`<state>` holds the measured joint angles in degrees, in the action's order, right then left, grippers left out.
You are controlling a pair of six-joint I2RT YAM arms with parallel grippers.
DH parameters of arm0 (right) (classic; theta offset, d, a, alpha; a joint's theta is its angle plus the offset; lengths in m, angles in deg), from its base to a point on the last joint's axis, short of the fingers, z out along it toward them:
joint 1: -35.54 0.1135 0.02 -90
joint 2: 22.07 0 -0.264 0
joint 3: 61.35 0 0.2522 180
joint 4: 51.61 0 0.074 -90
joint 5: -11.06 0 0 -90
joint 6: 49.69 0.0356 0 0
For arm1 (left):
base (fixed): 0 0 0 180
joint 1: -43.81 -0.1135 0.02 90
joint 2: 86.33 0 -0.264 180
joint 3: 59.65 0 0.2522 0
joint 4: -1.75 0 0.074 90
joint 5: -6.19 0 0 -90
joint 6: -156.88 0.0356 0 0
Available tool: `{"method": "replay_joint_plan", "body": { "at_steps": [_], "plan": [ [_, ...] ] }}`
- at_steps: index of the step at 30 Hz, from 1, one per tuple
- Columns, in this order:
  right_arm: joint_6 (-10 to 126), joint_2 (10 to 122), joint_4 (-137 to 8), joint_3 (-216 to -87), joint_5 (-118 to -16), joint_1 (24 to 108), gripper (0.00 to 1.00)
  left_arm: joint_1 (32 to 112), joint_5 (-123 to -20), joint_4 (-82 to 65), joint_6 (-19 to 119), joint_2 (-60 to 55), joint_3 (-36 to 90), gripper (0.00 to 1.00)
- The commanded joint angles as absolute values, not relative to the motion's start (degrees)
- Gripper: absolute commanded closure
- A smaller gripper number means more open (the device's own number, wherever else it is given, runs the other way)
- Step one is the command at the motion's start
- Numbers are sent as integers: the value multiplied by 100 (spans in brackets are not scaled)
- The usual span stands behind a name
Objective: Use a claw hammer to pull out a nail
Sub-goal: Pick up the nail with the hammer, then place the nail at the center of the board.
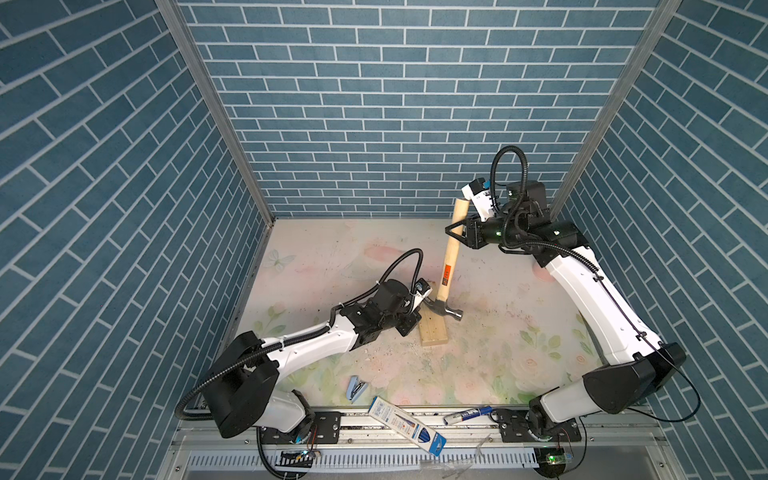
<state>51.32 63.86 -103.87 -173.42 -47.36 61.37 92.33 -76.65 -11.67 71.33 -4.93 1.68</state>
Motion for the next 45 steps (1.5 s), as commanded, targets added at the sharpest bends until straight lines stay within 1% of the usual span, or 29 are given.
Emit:
{"method": "replay_joint_plan", "body": {
  "at_steps": [1,4,7,10,14,18,24,36,40,45],
  "plan": [
    [5756,6353,-10017,-17365,-4258,6182,100,9277,-7474,-651,7128,-642,471,92],
    [5746,6329,-10069,-17366,-4261,6182,100,9277,-8342,-908,7253,-640,525,89],
    [5729,6312,-10123,-17364,-4264,6182,100,9272,-8991,-1044,7382,-654,539,89],
    [5719,6300,-10158,-17364,-4272,6182,100,9277,-9306,-1104,7509,-687,560,88],
    [5710,6286,-10172,-17364,-4290,6182,100,9277,-9350,-1167,7590,-646,613,89],
    [5697,6283,-10182,-17375,-4293,6183,100,9277,-9334,-1207,7611,-627,630,92],
    [5701,6283,-10150,-17329,-4294,6182,100,9277,-9258,-1192,7586,-653,645,100],
    [5684,6301,-10162,-17206,-4331,6185,100,9237,-9624,-1078,7424,-752,619,100],
    [5566,6186,-10248,-17150,-4666,6193,100,9063,-9703,-1314,7093,-693,699,100],
    [5507,5764,-9798,-16500,-5135,6200,100,8677,-9382,-1739,6358,-594,709,100]
  ]
}}
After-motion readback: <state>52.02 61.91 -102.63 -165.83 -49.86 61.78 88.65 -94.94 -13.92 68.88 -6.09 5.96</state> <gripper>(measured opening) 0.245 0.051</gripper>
